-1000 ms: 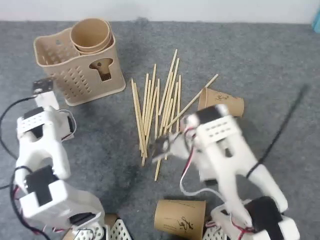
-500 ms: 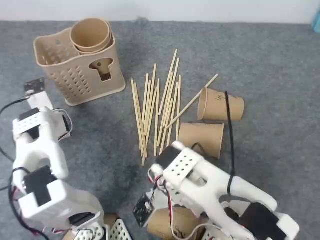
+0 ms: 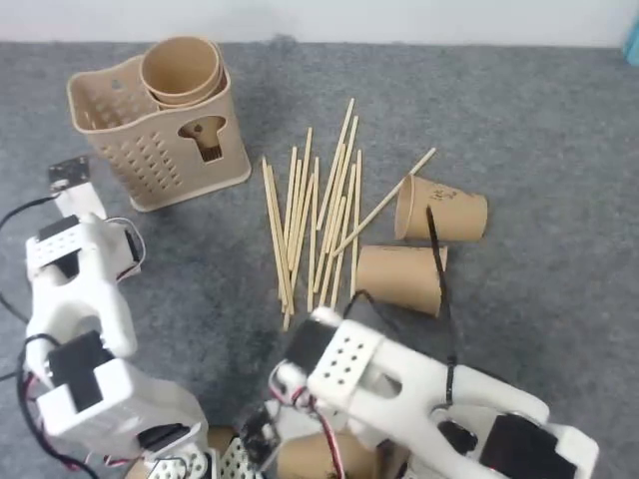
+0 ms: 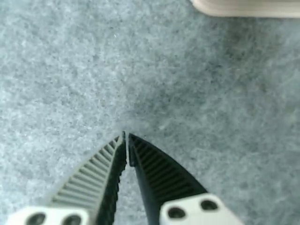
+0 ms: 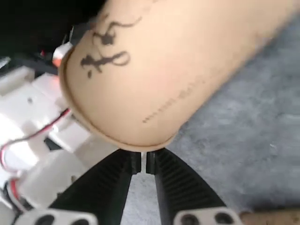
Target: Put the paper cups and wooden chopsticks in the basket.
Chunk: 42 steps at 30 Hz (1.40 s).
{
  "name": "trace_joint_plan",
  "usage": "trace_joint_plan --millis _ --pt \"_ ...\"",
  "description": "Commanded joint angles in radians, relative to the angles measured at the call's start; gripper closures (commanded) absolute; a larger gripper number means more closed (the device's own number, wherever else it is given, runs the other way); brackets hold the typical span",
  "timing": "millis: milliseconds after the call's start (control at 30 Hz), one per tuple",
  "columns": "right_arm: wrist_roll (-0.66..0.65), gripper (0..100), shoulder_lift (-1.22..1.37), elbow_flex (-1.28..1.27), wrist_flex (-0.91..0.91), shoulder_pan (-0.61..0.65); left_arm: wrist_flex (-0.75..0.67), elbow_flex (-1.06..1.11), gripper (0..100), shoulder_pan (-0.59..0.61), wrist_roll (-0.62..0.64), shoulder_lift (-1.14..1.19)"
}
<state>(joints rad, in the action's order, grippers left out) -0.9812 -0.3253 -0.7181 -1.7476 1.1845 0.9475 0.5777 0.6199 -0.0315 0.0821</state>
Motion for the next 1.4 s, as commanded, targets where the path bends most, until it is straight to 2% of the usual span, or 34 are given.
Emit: trace_joint_plan --millis 0,167,267,433,700,933,1200,1367 --pt "0.187 93.9 -0.038 0.127 0.051 0.03 -0.017 -0.036 99 0.003 0.015 -0.006" --pt "0.394 93.9 -0.035 0.199 0.183 0.027 -0.017 -0.036 99 0.003 0.015 -0.006" --pt "0.471 93.9 -0.035 0.198 0.216 0.027 -0.017 -0.036 99 0.005 0.015 -0.006" --pt "0.482 93.4 -0.045 0.201 0.173 -0.005 -0.017 -0.036 99 0.005 0.015 -0.006" --pt "0.554 82.6 -0.045 0.29 0.15 -0.162 -0.017 -0.036 99 0.005 0.015 -0.006" --pt "0.667 82.3 -0.041 0.298 0.185 -0.157 -0.017 -0.036 99 0.005 0.015 -0.006" --pt "0.72 82.0 -0.045 0.327 0.033 -0.153 -0.018 -0.036 99 0.005 0.015 -0.006" --pt "0.773 77.5 -0.045 0.379 -0.021 -0.114 -0.018 -0.036 99 0.005 0.015 -0.006"
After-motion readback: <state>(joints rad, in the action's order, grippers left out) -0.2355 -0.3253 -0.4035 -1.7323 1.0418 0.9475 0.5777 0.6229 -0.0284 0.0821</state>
